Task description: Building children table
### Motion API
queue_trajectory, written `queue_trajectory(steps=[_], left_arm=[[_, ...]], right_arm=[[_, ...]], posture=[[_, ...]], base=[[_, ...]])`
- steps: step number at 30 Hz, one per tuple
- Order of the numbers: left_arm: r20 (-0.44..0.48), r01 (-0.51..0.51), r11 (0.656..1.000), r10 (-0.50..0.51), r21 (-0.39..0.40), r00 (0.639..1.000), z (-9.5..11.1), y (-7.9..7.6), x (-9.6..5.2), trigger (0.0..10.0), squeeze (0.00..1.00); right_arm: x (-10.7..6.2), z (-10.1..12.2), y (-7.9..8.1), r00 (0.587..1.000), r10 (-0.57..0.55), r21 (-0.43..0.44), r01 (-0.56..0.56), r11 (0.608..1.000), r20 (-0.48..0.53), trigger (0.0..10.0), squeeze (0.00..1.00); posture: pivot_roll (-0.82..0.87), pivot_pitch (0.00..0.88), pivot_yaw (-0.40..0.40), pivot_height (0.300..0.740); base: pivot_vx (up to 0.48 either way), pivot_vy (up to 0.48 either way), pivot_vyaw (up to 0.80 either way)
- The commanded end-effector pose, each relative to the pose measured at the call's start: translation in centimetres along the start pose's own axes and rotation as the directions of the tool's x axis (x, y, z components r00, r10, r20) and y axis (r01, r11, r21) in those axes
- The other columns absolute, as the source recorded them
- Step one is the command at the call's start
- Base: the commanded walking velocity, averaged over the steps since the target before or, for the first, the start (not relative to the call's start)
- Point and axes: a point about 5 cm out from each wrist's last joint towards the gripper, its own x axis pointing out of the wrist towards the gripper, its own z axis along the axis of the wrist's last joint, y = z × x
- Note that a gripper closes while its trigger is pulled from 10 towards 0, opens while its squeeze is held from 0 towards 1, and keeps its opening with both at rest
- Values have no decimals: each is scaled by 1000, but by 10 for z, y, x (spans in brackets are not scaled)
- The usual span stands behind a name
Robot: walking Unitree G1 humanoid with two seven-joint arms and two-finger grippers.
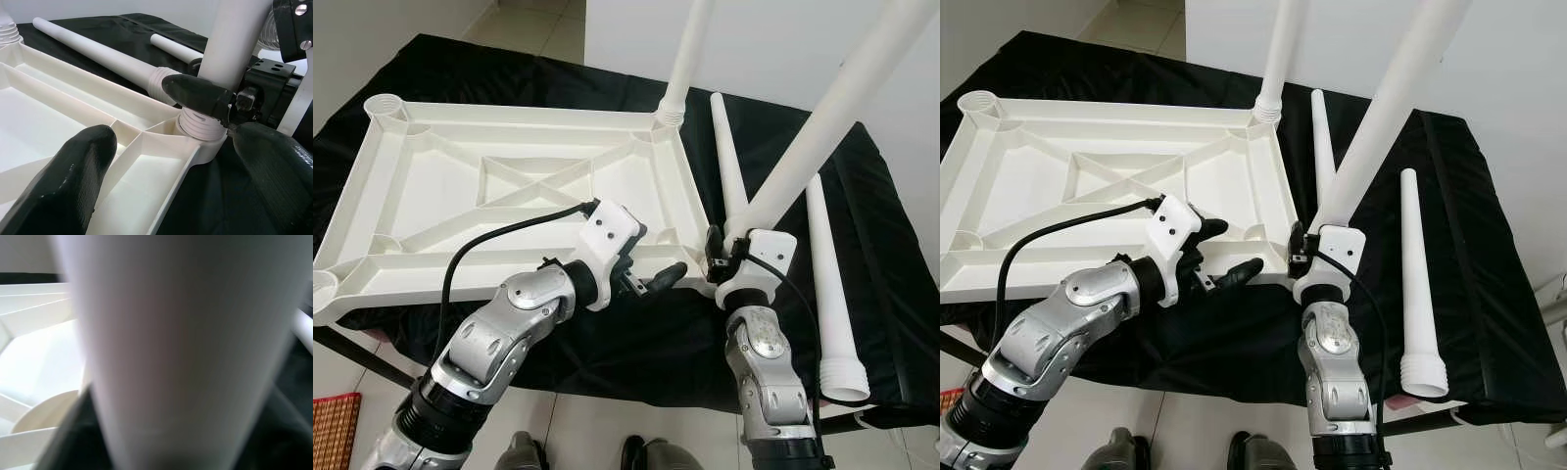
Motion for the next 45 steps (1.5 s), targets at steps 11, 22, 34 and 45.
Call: queue_trajectory(steps=[11, 22, 34, 45], left_arm=[[0, 60, 998, -60, -10, 998, -2, -7, 1, 10000, 0], [3, 56, 998, -56, -15, 998, -1, -6, -1, 10000, 0], [8, 51, 999, -51, -16, 999, 1, -4, 0, 10000, 0], [4, 51, 999, -51, -18, 999, 1, -4, -1, 10000, 0]], right_arm=[[8, 0, -7, 972, 235, 40, -234, 971, -19, 10000, 1000], [19, 5, -22, 840, 542, 15, -541, 841, -37, 10000, 0], [30, -2, -33, 717, 687, -19, -694, 720, -118, 10000, 0], [30, -4, -42, 685, 716, -18, -724, 689, -133, 0, 0]], posture=[[46, 123, -104, 740], [49, 130, -98, 740], [49, 140, -86, 740], [49, 148, -84, 740]], base=[[0, 0, 0], [0, 0, 0], [0, 0, 0], [0, 0, 0]])
